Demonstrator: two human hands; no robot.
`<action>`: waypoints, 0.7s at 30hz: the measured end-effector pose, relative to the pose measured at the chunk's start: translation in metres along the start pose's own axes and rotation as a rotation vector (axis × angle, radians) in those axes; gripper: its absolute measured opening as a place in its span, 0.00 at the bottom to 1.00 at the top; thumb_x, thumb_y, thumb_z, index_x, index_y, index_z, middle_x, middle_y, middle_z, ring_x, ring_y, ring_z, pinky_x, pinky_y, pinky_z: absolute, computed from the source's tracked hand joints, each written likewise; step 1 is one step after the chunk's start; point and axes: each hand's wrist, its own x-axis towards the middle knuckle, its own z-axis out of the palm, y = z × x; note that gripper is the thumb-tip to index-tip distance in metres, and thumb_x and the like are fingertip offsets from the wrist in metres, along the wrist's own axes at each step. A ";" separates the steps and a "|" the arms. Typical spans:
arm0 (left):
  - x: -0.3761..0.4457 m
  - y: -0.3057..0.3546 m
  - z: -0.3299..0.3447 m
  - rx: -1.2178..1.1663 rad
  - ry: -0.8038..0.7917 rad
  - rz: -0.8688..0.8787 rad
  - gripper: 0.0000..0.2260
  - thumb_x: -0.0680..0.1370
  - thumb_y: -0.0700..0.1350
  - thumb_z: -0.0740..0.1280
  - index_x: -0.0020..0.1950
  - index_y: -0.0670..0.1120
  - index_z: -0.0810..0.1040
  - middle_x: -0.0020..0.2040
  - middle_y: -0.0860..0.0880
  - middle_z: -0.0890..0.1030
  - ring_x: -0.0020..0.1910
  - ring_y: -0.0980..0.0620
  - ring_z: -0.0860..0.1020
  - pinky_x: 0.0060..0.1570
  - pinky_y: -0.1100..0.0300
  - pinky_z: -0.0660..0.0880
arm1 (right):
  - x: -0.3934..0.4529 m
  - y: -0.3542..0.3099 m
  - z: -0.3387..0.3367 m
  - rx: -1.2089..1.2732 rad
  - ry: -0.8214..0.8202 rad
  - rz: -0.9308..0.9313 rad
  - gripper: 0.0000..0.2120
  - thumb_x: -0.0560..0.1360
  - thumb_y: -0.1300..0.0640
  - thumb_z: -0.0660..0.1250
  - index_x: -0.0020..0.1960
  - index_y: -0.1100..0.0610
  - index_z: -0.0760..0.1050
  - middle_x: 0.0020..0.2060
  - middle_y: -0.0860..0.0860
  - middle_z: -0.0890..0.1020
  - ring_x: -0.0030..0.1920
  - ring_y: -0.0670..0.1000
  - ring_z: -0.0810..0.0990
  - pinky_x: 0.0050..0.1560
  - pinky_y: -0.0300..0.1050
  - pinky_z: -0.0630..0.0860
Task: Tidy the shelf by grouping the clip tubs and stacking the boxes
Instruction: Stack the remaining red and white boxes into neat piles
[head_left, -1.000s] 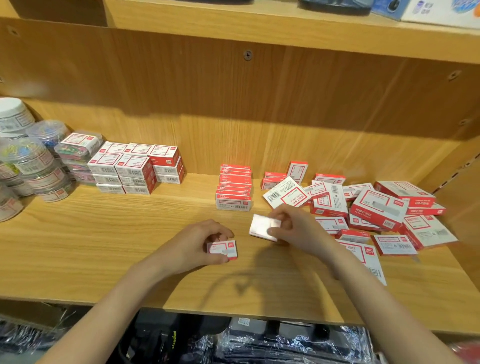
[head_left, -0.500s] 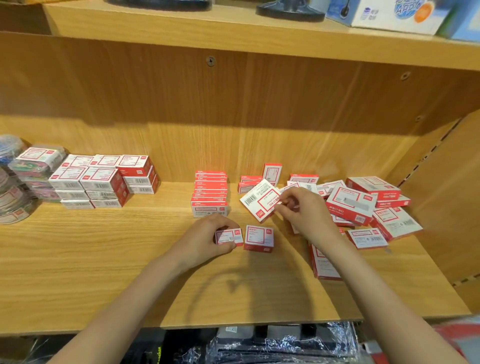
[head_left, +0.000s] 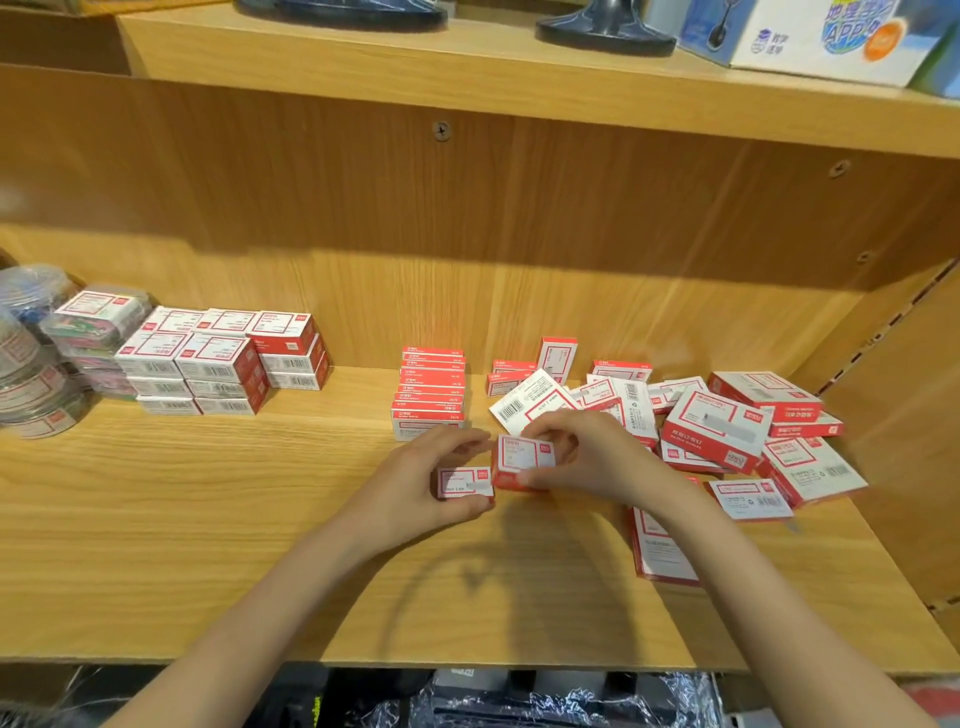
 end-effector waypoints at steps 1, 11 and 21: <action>0.000 0.005 -0.001 -0.042 0.034 -0.006 0.26 0.65 0.57 0.72 0.61 0.55 0.72 0.55 0.57 0.77 0.52 0.64 0.76 0.53 0.72 0.70 | 0.003 -0.005 -0.001 0.031 0.025 -0.025 0.15 0.66 0.53 0.76 0.50 0.54 0.79 0.37 0.41 0.75 0.34 0.36 0.72 0.37 0.30 0.66; -0.029 -0.008 -0.057 -0.286 0.402 -0.165 0.15 0.71 0.34 0.70 0.52 0.49 0.75 0.50 0.50 0.80 0.45 0.60 0.79 0.47 0.69 0.74 | 0.055 -0.062 0.039 0.223 0.020 -0.235 0.19 0.65 0.58 0.76 0.53 0.54 0.74 0.40 0.45 0.80 0.37 0.42 0.78 0.41 0.37 0.76; -0.076 -0.063 -0.102 0.321 0.551 -0.412 0.08 0.75 0.36 0.65 0.51 0.45 0.78 0.51 0.50 0.75 0.54 0.49 0.73 0.56 0.58 0.68 | 0.122 -0.131 0.112 0.054 0.111 -0.186 0.14 0.69 0.57 0.73 0.49 0.57 0.72 0.49 0.53 0.79 0.48 0.52 0.76 0.41 0.42 0.68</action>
